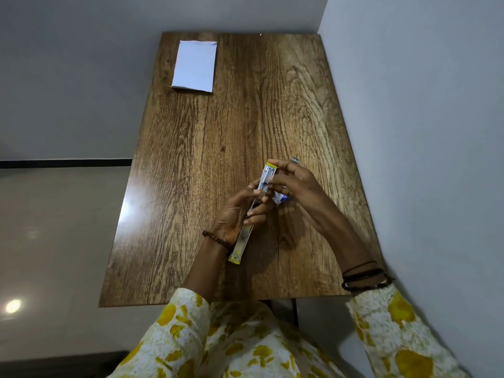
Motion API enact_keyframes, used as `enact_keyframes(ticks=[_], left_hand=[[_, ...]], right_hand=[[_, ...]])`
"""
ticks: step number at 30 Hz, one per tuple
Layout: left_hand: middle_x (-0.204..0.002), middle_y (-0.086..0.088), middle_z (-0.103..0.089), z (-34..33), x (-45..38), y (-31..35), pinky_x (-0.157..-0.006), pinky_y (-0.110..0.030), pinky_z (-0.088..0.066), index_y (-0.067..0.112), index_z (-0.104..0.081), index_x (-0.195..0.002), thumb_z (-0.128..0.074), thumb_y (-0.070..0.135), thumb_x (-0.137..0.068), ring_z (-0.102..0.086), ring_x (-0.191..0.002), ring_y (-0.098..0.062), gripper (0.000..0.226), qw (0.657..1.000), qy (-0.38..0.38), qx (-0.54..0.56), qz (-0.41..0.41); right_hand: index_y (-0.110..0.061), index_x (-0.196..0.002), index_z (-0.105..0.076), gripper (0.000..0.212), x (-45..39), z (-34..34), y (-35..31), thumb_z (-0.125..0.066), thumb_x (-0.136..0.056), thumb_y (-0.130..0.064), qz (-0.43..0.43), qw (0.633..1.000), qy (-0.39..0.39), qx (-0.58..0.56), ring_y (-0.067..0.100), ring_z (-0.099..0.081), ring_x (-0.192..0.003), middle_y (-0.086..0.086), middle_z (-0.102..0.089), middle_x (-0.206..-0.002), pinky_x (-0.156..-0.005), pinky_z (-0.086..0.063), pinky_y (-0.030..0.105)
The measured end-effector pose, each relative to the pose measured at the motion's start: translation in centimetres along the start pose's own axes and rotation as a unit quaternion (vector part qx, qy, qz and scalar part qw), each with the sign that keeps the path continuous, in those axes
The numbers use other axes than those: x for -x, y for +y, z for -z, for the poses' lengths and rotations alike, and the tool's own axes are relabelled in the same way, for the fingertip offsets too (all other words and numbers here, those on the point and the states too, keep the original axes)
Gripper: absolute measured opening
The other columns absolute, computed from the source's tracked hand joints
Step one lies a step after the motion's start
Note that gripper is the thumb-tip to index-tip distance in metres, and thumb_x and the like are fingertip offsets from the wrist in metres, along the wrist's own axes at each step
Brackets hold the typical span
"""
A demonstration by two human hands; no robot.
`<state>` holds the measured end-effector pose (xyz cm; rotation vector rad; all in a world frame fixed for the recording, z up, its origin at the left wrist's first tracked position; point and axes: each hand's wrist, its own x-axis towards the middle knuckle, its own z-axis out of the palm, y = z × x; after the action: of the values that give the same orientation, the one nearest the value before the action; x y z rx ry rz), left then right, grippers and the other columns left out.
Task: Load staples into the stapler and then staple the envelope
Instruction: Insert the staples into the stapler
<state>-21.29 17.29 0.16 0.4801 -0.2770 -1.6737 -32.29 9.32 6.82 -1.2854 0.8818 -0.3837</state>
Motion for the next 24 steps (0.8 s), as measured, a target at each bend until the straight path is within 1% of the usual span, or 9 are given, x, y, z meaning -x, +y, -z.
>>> enact_keyframes(ticks=[2,5,9,13,14,16,18,21,24], left_hand=[[-0.064,0.004,-0.054,-0.1,0.1,0.0,-0.03,-0.009,-0.027,0.014,-0.066,-0.09,-0.072,0.022,-0.066,-0.038,-0.036,0.0,0.026,1.0,0.005,-0.019,-0.002],[-0.064,0.006,-0.054,-0.5,0.2,0.0,-0.03,-0.008,-0.027,0.018,-0.068,-0.082,-0.074,0.025,-0.064,-0.037,-0.036,0.0,0.02,0.999,0.013,-0.036,-0.005],[-0.066,0.005,-0.054,-0.9,0.3,0.0,-0.031,-0.008,-0.028,0.017,-0.068,-0.084,-0.071,0.022,-0.067,-0.039,-0.037,-0.001,0.018,0.999,0.022,-0.024,-0.006],[-0.068,0.004,-0.055,-1.3,0.5,0.1,-0.031,-0.008,-0.028,0.016,-0.067,-0.089,-0.071,0.023,-0.068,-0.04,-0.039,-0.002,0.023,1.0,0.026,-0.016,0.008],[-0.069,0.001,-0.057,-1.1,0.5,0.1,-0.031,-0.009,-0.031,0.013,-0.063,-0.097,-0.068,0.021,-0.072,-0.043,-0.041,-0.003,0.027,1.0,0.015,0.011,0.016],[-0.075,-0.011,-0.061,-1.0,0.5,0.1,-0.037,-0.014,-0.038,0.004,-0.045,-0.114,-0.049,0.013,-0.086,-0.055,-0.05,-0.012,0.029,0.993,-0.029,0.105,0.049],[-0.079,-0.02,-0.06,-1.0,0.6,0.3,-0.041,-0.02,-0.043,0.001,-0.039,-0.116,-0.034,0.009,-0.091,-0.059,-0.057,-0.022,0.026,0.986,-0.043,0.151,0.064],[-0.079,-0.017,-0.061,-0.7,0.5,0.2,-0.039,-0.019,-0.045,-0.002,-0.046,-0.111,-0.035,0.011,-0.09,-0.059,-0.056,-0.02,0.027,0.988,-0.048,0.136,0.061],[-0.07,-0.007,-0.062,-1.1,0.6,0.2,-0.035,-0.014,-0.04,0.004,-0.048,-0.108,-0.03,0.021,-0.089,-0.056,-0.047,-0.009,0.032,0.998,-0.002,0.048,0.043]], right_hand=[[-0.014,-0.127,-0.049,0.049,0.3,0.3,-0.1,-0.065,-0.082,-0.009,-0.002,0.999,-0.03,0.019,0.014,-0.063,-0.092,0.003,-0.061,-0.107,-0.086,-0.049,0.03],[-0.014,-0.131,-0.046,0.061,0.3,0.4,0.0,-0.071,-0.076,-0.007,0.0,0.998,-0.034,0.048,0.017,-0.059,-0.106,0.006,-0.058,-0.116,-0.089,-0.049,0.032],[-0.015,-0.128,-0.048,0.061,0.1,0.3,0.2,-0.073,-0.073,-0.007,0.007,0.999,-0.015,0.045,0.019,-0.058,-0.111,0.012,-0.058,-0.12,-0.087,-0.051,0.034],[-0.014,-0.127,-0.049,0.059,0.1,0.1,0.4,-0.073,-0.073,-0.005,0.023,0.999,-0.005,0.042,0.019,-0.059,-0.108,0.014,-0.059,-0.118,-0.087,-0.051,0.03],[-0.014,-0.127,-0.05,0.059,0.0,0.1,0.4,-0.072,-0.073,-0.004,0.027,0.999,-0.004,0.043,0.02,-0.059,-0.108,0.013,-0.06,-0.116,-0.088,-0.051,0.031],[-0.013,-0.126,-0.05,0.058,0.0,0.0,0.4,-0.071,-0.074,-0.002,0.036,0.998,-0.003,0.05,0.023,-0.06,-0.108,0.012,-0.062,-0.111,-0.091,-0.052,0.036],[-0.012,-0.126,-0.051,0.056,0.0,0.0,0.5,-0.07,-0.074,0.0,0.046,0.998,0.0,0.051,0.023,-0.062,-0.104,0.011,-0.063,-0.106,-0.089,-0.053,0.037],[-0.011,-0.125,-0.051,0.055,0.0,-0.1,0.5,-0.069,-0.075,0.002,0.054,0.997,0.006,0.05,0.018,-0.063,-0.093,0.009,-0.062,-0.103,-0.081,-0.055,0.035],[-0.013,-0.125,-0.051,0.054,-0.1,-0.1,0.6,-0.068,-0.076,0.004,0.054,0.998,0.002,0.044,0.02,-0.064,-0.092,0.006,-0.062,-0.098,-0.076,-0.058,0.039]])
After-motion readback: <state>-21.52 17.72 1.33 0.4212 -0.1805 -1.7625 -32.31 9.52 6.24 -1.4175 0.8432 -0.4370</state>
